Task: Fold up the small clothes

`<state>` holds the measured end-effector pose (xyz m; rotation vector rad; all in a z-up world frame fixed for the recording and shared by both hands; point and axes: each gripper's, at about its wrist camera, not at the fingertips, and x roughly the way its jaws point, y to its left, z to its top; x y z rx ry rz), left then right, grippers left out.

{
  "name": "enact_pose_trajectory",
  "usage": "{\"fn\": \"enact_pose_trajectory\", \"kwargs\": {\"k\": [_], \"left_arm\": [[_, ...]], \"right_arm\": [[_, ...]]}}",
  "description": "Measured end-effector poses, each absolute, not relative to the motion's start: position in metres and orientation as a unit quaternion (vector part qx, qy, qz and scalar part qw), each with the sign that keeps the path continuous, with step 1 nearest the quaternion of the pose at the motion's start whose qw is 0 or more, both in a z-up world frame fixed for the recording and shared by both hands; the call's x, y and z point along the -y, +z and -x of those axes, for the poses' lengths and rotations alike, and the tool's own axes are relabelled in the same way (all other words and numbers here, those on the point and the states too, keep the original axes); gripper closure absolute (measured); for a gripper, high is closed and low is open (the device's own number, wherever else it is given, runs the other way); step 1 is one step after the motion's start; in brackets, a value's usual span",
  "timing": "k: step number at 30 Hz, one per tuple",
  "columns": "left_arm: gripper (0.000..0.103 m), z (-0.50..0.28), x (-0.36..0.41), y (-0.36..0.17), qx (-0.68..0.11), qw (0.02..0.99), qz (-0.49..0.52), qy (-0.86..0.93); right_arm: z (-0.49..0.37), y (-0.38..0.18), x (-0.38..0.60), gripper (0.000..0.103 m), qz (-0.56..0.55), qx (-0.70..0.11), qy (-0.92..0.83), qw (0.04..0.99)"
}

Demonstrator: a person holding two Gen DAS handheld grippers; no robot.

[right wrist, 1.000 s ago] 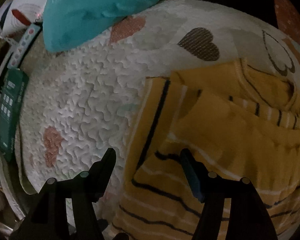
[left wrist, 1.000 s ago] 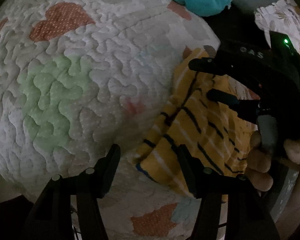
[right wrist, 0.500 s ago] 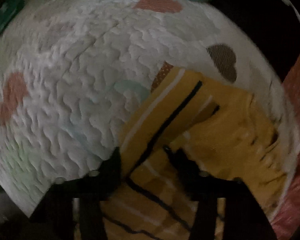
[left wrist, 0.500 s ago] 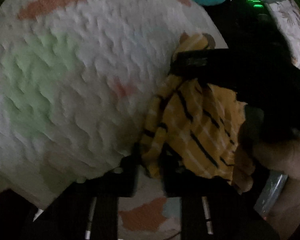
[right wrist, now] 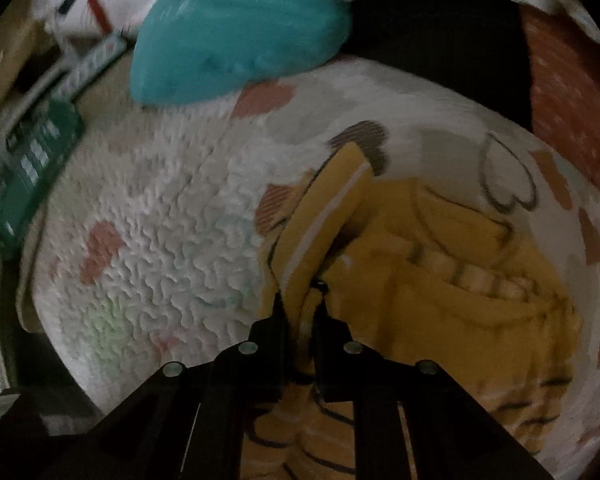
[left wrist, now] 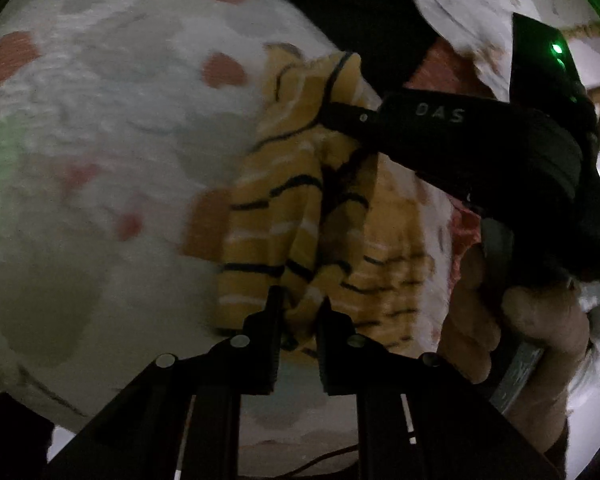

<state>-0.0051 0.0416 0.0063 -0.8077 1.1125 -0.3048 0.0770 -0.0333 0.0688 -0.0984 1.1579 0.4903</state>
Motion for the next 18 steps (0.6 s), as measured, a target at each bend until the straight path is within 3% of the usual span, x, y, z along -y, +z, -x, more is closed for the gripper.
{"fn": "enact_pose_trajectory", "kwargs": {"k": [9,18], "left_arm": [[0.089,-0.017,0.065,0.014,-0.523,0.76,0.313,-0.226],[0.089,-0.029,0.147,0.003,-0.541,0.745,0.277,-0.276]], "right_arm": [[-0.071,0.082,0.17,0.092,-0.081,-0.504,0.202,0.836],[-0.065,0.05,0.287,0.092,-0.198,-0.478,0.144,0.844]]}}
